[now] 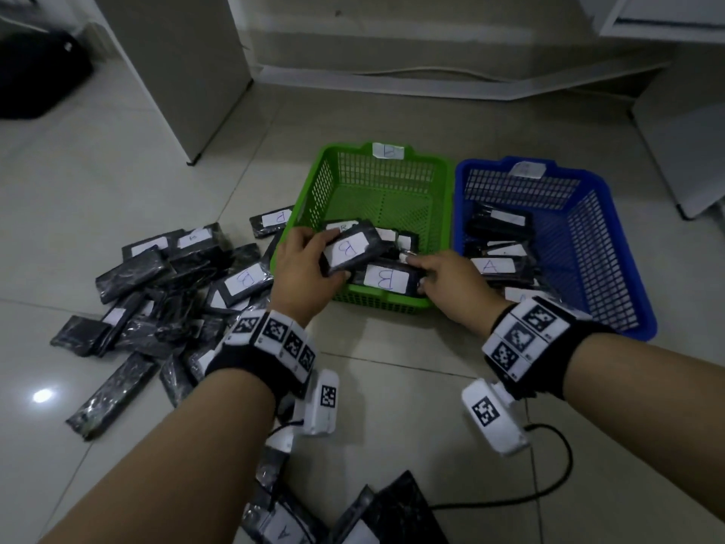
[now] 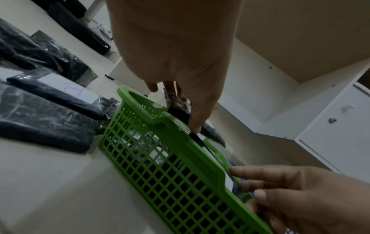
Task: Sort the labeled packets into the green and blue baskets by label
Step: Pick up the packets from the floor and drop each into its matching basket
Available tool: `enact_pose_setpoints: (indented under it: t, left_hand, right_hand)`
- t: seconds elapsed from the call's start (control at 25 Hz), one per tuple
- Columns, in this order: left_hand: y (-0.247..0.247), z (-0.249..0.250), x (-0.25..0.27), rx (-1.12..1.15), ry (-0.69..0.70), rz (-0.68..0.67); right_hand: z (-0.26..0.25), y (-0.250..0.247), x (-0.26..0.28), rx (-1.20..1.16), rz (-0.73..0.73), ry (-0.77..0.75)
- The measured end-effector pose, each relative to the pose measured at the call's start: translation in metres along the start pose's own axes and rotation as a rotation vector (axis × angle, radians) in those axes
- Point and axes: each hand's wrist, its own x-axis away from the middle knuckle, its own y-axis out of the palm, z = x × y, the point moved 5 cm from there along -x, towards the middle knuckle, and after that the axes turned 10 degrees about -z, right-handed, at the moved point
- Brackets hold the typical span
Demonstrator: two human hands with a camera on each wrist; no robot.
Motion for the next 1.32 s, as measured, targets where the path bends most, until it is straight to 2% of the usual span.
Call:
enact_pose_setpoints:
  t: [0.2, 0.28, 0.36, 0.48, 0.6, 0.68, 0.76, 0.88, 0.96, 1.0, 1.08, 1.16, 1.32]
  left_hand:
    - [0.0, -0.002, -0.016, -0.118, -0.007, -0.077]
    - [0.007, -0.006, -0.017, -0.062, -0.005, -0.108]
    - [0.013, -0.006, -0.01, 0.06, -0.003, -0.073]
    - [0.019, -0.002, 0.024, 0.177, 0.045, 0.051]
    - [0.027, -0.002, 0.072, 0.11, 0.141, 0.095]
    - [0.043, -0.008, 0.102, 0.052, 0.194, -0.031]
    - [0.058, -0.014, 0.128, 0.08, 0.232, -0.263]
    - [0.067, -0.018, 0.157, 0.112, 0.108, -0.691]
    - [0.071, -0.013, 0.176, -0.082, 0.077, -0.953]
    - [0.073, -0.01, 0.185, -0.228, 0.106, -1.033]
    - [0.082, -0.007, 0.199, -0.38, 0.152, -1.091]
    - [0.089, -0.011, 0.204, -0.307, 0.125, -1.094]
    - [0.091, -0.018, 0.198, -0.08, -0.018, -1.06]
  right_hand:
    - [-0.004, 0.001, 0.034, -0.06, 0.081, -0.142]
    - [-0.01, 0.006, 0.049, -0.077, 0.11, -0.218]
    - [-0.012, 0.017, 0.063, -0.11, 0.101, -0.27]
    - [-0.007, 0.045, 0.086, -0.085, -0.034, -0.262]
    - [0.003, 0.086, 0.108, 0.048, -0.326, -0.228]
    - [0.011, 0.114, 0.123, 0.162, -0.52, -0.203]
    - [0.016, 0.135, 0.136, 0.276, -0.622, -0.213]
    - [0.02, 0.151, 0.15, 0.458, -0.605, -0.253]
    - [0.018, 0.155, 0.154, 0.545, -0.578, -0.266]
    - [0.017, 0.157, 0.154, 0.56, -0.58, -0.257]
    - [0.017, 0.16, 0.153, 0.533, -0.61, -0.209]
    - [0.016, 0.162, 0.154, 0.481, -0.634, -0.186]
    - [0.017, 0.158, 0.162, 0.43, -0.606, -0.206]
